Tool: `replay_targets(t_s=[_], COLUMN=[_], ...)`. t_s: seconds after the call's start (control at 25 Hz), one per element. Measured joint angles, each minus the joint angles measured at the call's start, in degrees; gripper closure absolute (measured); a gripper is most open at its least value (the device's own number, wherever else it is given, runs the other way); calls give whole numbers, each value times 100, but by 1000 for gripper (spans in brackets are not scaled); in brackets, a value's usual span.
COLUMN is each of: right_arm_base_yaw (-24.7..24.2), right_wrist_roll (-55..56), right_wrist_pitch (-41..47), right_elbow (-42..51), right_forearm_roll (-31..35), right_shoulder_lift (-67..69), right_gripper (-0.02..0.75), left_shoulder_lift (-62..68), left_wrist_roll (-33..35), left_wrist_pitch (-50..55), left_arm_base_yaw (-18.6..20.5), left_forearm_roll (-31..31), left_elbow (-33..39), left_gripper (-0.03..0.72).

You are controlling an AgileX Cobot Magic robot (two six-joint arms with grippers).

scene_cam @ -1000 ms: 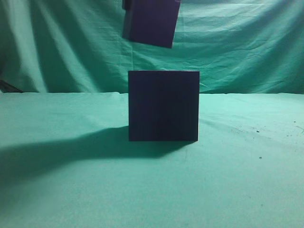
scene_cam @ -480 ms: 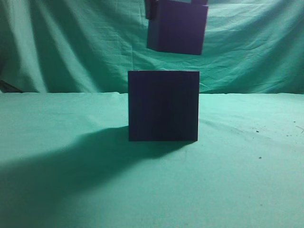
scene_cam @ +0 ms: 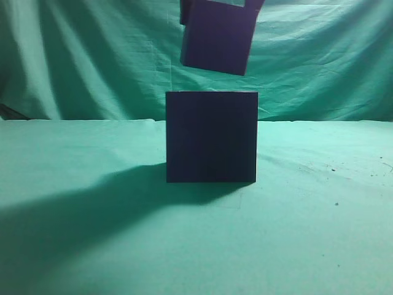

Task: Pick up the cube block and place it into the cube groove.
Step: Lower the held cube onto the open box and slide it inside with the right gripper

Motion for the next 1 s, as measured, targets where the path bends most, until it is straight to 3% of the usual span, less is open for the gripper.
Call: replay_targets(t_s=[0.36, 1.0], right_arm_base_yaw=[0, 0], right_wrist_roll=[91, 120], right_wrist_pitch=[-272, 24], right_elbow=[9, 9], right_forearm_roll=[25, -258], right_shoulder_lift=[205, 413], right_gripper=[318, 318], left_shoulder_lift=[0, 0], left_wrist_roll=[0, 0], left_wrist_pitch=[0, 0], left_arm_base_yaw=[0, 0], left_forearm_roll=[0, 0], left_elbow=[0, 0], left_gripper=[688, 688])
